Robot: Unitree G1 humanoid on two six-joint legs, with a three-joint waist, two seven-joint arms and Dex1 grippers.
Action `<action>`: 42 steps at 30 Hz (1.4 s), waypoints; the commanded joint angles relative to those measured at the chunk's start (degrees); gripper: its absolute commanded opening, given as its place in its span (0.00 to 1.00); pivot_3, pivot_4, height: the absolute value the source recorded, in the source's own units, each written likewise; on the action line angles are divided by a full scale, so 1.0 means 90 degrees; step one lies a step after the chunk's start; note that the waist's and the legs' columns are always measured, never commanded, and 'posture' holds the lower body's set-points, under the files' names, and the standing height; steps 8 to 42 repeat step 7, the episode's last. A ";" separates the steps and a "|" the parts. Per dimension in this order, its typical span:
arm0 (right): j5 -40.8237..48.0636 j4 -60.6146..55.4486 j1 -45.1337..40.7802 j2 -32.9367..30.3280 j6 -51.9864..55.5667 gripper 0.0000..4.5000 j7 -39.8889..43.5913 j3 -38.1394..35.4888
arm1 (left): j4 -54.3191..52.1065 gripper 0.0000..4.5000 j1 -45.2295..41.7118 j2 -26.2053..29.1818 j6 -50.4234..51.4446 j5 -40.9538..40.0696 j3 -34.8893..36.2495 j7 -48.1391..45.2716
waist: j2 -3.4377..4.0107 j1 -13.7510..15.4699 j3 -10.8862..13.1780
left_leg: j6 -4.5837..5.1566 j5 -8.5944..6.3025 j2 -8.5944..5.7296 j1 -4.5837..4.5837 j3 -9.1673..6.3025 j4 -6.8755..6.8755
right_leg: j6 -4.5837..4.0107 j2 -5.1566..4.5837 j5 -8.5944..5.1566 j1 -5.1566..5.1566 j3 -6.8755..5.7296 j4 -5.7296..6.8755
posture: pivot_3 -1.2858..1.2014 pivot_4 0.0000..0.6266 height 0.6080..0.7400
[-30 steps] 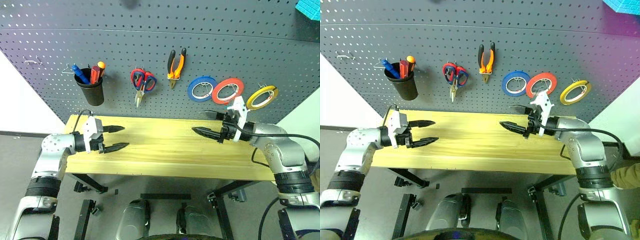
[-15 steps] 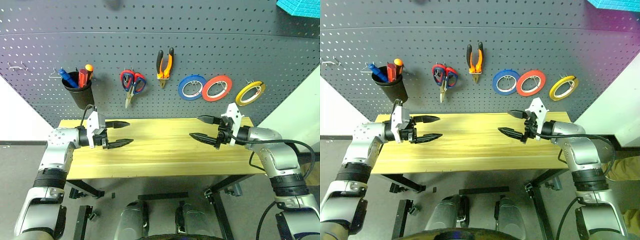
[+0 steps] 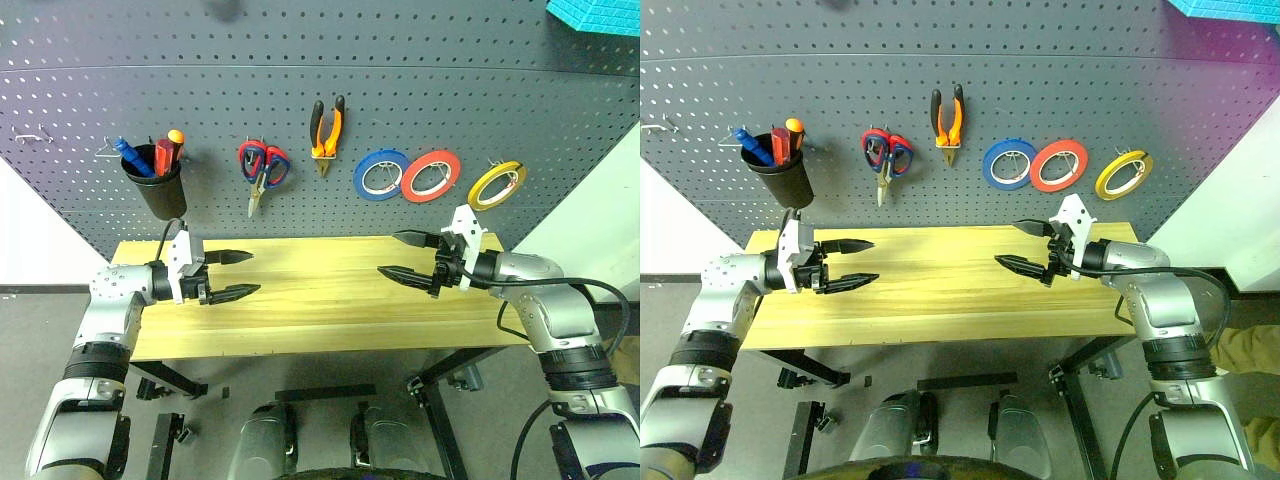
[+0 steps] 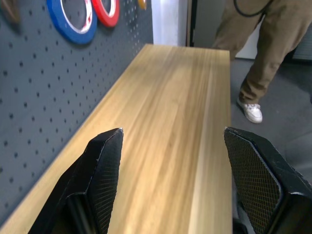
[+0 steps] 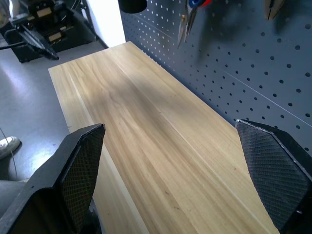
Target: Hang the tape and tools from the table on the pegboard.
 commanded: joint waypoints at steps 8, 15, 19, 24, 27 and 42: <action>0.0030 0.0008 -0.0210 0.0165 -0.0144 1.00 -0.0007 -0.0032 | 0.0428 0.76 -0.0037 0.0173 -0.0412 -0.0030 0.0287 -0.0173 | 0.0003 0.0009 -0.0003 | -0.0001 -0.0002 -0.0002 0.0000 -0.0001 0.0000 | -0.0002 -0.0006 0.0000 -0.0003 0.0000 -0.0001 | 0.56 0.08 1.00; 0.0030 0.0008 -0.0210 0.0165 -0.0144 1.00 -0.0007 -0.0032 | 0.0428 0.76 -0.0037 0.0173 -0.0412 -0.0030 0.0287 -0.0173 | 0.0003 0.0009 -0.0003 | -0.0001 -0.0002 -0.0002 0.0000 -0.0001 0.0000 | -0.0002 -0.0006 0.0000 -0.0003 0.0000 -0.0001 | 0.56 0.08 1.00; 0.0030 0.0008 -0.0210 0.0165 -0.0144 1.00 -0.0007 -0.0032 | 0.0428 0.76 -0.0037 0.0173 -0.0412 -0.0030 0.0287 -0.0173 | 0.0003 0.0009 -0.0003 | -0.0001 -0.0002 -0.0002 0.0000 -0.0001 0.0000 | -0.0002 -0.0006 0.0000 -0.0003 0.0000 -0.0001 | 0.56 0.08 1.00; 0.0030 0.0008 -0.0210 0.0165 -0.0144 1.00 -0.0007 -0.0032 | 0.0428 0.76 -0.0037 0.0173 -0.0412 -0.0030 0.0287 -0.0173 | 0.0003 0.0009 -0.0003 | -0.0001 -0.0002 -0.0002 0.0000 -0.0001 0.0000 | -0.0002 -0.0006 0.0000 -0.0003 0.0000 -0.0001 | 0.56 0.08 1.00; 0.0030 0.0008 -0.0210 0.0165 -0.0144 1.00 -0.0007 -0.0032 | 0.0428 0.76 -0.0037 0.0173 -0.0412 -0.0030 0.0287 -0.0173 | 0.0003 0.0009 -0.0003 | -0.0001 -0.0002 -0.0002 0.0000 -0.0001 0.0000 | -0.0002 -0.0006 0.0000 -0.0003 0.0000 -0.0001 | 0.56 0.08 1.00; 0.0030 0.0008 -0.0210 0.0165 -0.0144 1.00 -0.0007 -0.0032 | 0.0428 0.76 -0.0037 0.0173 -0.0412 -0.0030 0.0287 -0.0173 | 0.0003 0.0009 -0.0003 | -0.0001 -0.0002 -0.0002 0.0000 -0.0001 0.0000 | -0.0002 -0.0006 0.0000 -0.0003 0.0000 -0.0001 | 0.56 0.08 1.00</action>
